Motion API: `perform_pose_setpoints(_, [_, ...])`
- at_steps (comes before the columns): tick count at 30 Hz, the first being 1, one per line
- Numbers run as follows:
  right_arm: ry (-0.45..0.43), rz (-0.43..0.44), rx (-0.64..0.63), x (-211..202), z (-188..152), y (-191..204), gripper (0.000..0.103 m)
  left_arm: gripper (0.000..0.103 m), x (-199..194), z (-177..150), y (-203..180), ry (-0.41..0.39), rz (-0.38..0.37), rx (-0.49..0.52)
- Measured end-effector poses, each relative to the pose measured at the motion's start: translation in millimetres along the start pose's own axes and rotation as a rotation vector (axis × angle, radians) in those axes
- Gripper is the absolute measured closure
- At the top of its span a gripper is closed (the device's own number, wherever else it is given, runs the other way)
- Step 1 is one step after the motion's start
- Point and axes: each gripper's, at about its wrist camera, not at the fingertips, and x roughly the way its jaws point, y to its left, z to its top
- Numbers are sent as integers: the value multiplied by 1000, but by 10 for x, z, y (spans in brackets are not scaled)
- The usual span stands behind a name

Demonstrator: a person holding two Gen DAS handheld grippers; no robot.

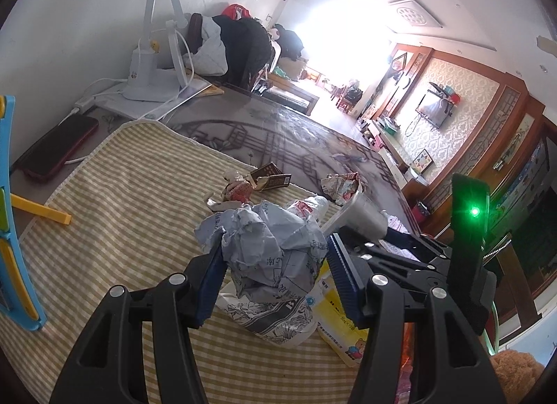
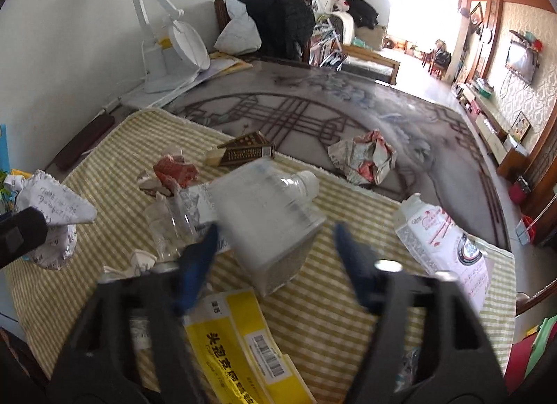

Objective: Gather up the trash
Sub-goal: 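Grasp the white carton with the right tool and lift it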

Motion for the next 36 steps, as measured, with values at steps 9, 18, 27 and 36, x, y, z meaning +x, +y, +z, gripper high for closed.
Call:
perform_pose_setpoints(9, [-138,-1,32,-676,-47,-220,61,49,70,-75,-94,14,16,43])
perform_pose_setpoints(18, [-211,-16,64,-1376,-366,-694,61,49,93,-128,-153,6,20,68])
perform_pose_setpoints(27, [-237,-85,91,-1438,-738,-961,61,49,15,-195,-201,-54,91,124])
perform_pose_setpoints(36, [-302,-84,210,-1651,-823,-1334,65,49,-141,-266,-369,-101,141,159])
